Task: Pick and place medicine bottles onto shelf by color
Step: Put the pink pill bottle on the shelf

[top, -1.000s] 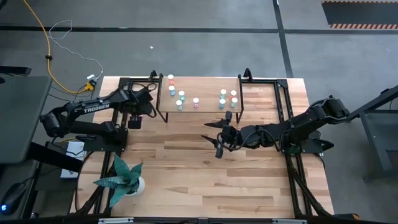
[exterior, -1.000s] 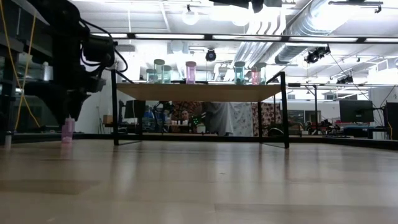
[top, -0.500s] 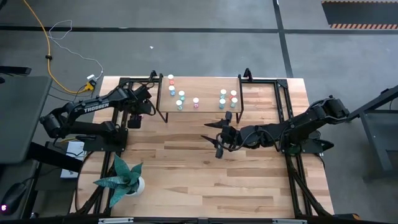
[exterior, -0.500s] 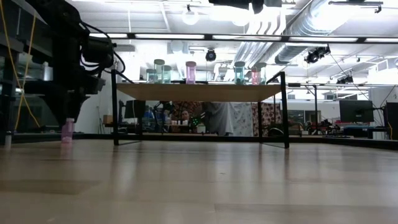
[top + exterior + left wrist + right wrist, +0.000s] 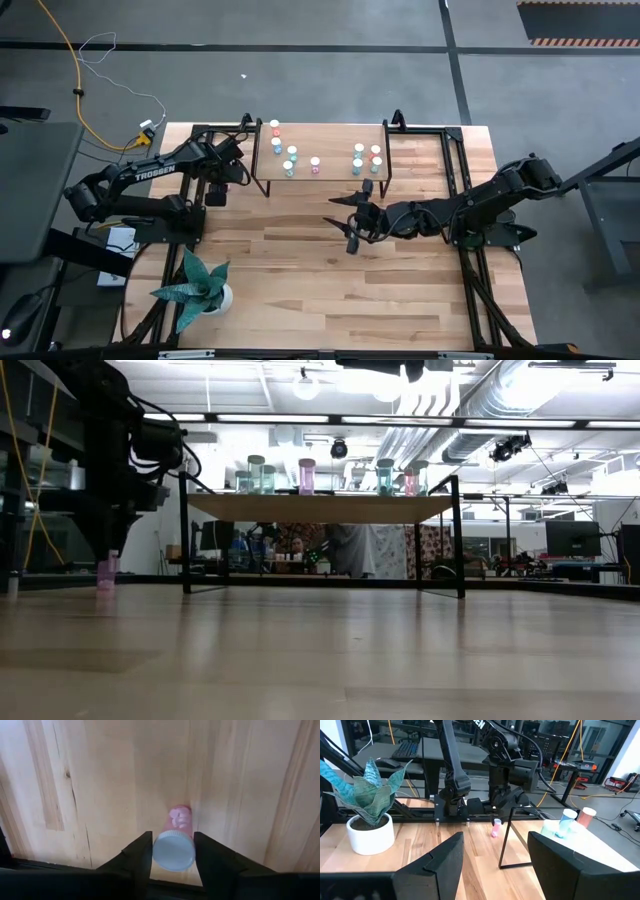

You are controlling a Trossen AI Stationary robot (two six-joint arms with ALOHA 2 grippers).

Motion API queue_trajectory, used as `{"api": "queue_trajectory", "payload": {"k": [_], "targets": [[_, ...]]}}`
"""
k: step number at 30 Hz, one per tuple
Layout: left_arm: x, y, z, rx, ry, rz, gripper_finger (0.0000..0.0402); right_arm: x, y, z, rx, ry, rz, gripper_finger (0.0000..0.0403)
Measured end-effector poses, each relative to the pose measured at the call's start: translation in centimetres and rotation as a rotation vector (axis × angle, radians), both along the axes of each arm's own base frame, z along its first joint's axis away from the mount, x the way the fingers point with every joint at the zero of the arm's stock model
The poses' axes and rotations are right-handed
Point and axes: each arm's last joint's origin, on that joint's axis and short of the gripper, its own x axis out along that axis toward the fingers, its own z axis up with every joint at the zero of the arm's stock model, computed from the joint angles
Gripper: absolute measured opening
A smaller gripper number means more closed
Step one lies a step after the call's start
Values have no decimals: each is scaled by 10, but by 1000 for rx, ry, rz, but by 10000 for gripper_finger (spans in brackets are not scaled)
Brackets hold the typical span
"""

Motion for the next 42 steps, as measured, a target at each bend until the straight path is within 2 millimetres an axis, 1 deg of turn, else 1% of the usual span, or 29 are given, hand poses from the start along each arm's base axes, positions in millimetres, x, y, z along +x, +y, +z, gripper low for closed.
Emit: {"api": "queue_trajectory", "payload": {"k": [7, 11, 13, 15, 18, 25, 29, 32, 34, 37, 40, 42], "targets": [[0, 0, 0, 0, 1, 0, 106, 0, 0, 0, 3, -1, 0, 211], [0, 0, 1, 2, 1, 1, 105, 0, 0, 0, 3, -1, -2, 211], [3, 3, 8, 22, -12, 21, 106, 0, -1, 0, -1, 0, -2, 211], [6, 6, 18, 41, -30, 46, 107, 0, -1, 0, -2, 0, -2, 211], [11, 13, 40, 103, -59, 95, 105, 0, -1, 0, -4, 1, -2, 211], [16, 27, 104, 352, -76, 260, 108, 0, -1, 0, -4, 1, -1, 211], [18, 30, 144, 449, -172, 332, 110, 0, -1, 0, -4, 1, -2, 211], [22, 27, 167, 467, -263, 338, 107, 0, -1, 0, -4, 1, -1, 211], [27, 22, 178, 464, -320, 330, 106, 0, -1, 0, -4, 1, -1, 211], [39, 11, 189, 434, -337, 294, 107, 0, -1, 0, -4, 0, -2, 211], [55, 4, 194, 392, -281, 290, 108, 0, -1, 0, -4, 0, -2, 211], [67, 1, 194, 335, -228, 292, 108, 0, -1, 0, -4, 0, -1, 211]]}}
